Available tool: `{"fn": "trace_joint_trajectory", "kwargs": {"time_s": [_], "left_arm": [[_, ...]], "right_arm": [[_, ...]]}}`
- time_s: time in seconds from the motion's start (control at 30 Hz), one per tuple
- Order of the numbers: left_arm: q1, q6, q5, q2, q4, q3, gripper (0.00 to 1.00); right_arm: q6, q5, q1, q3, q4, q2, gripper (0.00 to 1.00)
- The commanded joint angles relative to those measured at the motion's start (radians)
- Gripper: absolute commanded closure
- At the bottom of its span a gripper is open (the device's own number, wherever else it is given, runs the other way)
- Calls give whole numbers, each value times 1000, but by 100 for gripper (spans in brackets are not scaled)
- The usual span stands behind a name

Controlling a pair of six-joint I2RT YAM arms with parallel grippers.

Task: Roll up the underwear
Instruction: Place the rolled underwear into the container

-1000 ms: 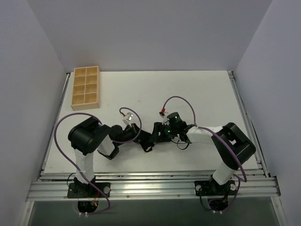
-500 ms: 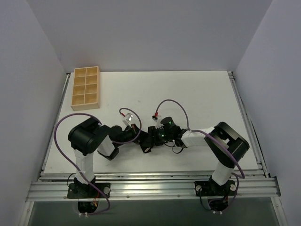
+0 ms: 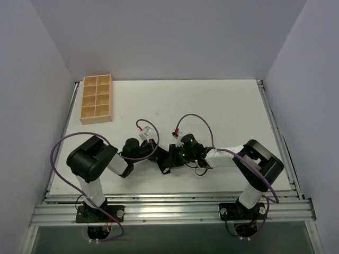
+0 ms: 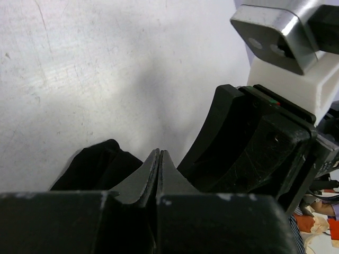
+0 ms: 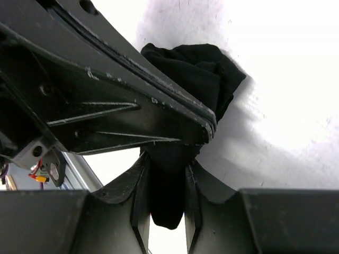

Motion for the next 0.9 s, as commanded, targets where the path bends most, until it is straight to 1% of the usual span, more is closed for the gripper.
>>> {"fn": "trace_joint_trajectory", "kwargs": {"time_s": [0.0, 0.03, 0.07, 0.1, 0.17, 0.2, 0.23, 0.27, 0.3, 0.33, 0.37, 0.4, 0.43, 0.5, 0.53, 0.6, 0.63, 0.73, 0.87], "left_arm": [[-1, 77, -10, -129, -344, 47, 96], [-1, 106, -18, -164, -477, 68, 90], [1, 122, -42, -198, -559, 132, 87], [5, 143, -56, -256, -730, 169, 86], [16, 192, -76, -295, -875, 246, 86], [33, 211, -82, -318, -953, 331, 86], [41, 252, -93, -329, -1098, 375, 86], [45, 275, -110, -337, -1162, 416, 86], [52, 298, -165, -355, -1250, 456, 86], [68, 341, -190, -366, -1365, 528, 87], [81, 355, -222, -376, -1412, 556, 87], [94, 366, -295, -396, -1513, 585, 87], [145, 389, -308, -404, -1549, 632, 88], [212, 412, -313, -425, -1607, 657, 88], [289, 426, -316, -426, -1638, 688, 88], [369, 447, -300, -403, -1703, 719, 89], [436, 465, -305, -389, -1734, 760, 90], [528, 515, -264, -334, -1780, 824, 91], [576, 542, -273, -249, -1839, 899, 91]], "right_arm": [[-14, 36, 6, -33, -102, -30, 100], [-12, 35, 6, -35, -97, -29, 100], [-12, 35, 4, -36, -97, -30, 100], [-12, 38, 6, -36, -94, -29, 100], [-9, 35, 3, -38, -85, -26, 100], [-11, 30, 3, -39, -82, -24, 100], [-11, 32, 3, -39, -77, -24, 100], [-11, 32, 3, -39, -76, -23, 100], [-11, 32, 1, -39, -71, -24, 100], [-9, 29, 1, -39, -62, -24, 100], [-6, 26, -2, -39, -56, -24, 100], [-5, 24, -2, -36, -53, -26, 100], [-5, 24, -2, -33, -51, -26, 100], [-8, 24, -6, -20, -53, -29, 100], [-9, 21, -8, -13, -57, -33, 100], [-17, 23, -16, 0, -73, -49, 100], [-22, 32, -17, 23, -102, -72, 100], [-45, 41, -28, 69, -163, -116, 100], [-86, 56, -48, 123, -244, -139, 100]]}}
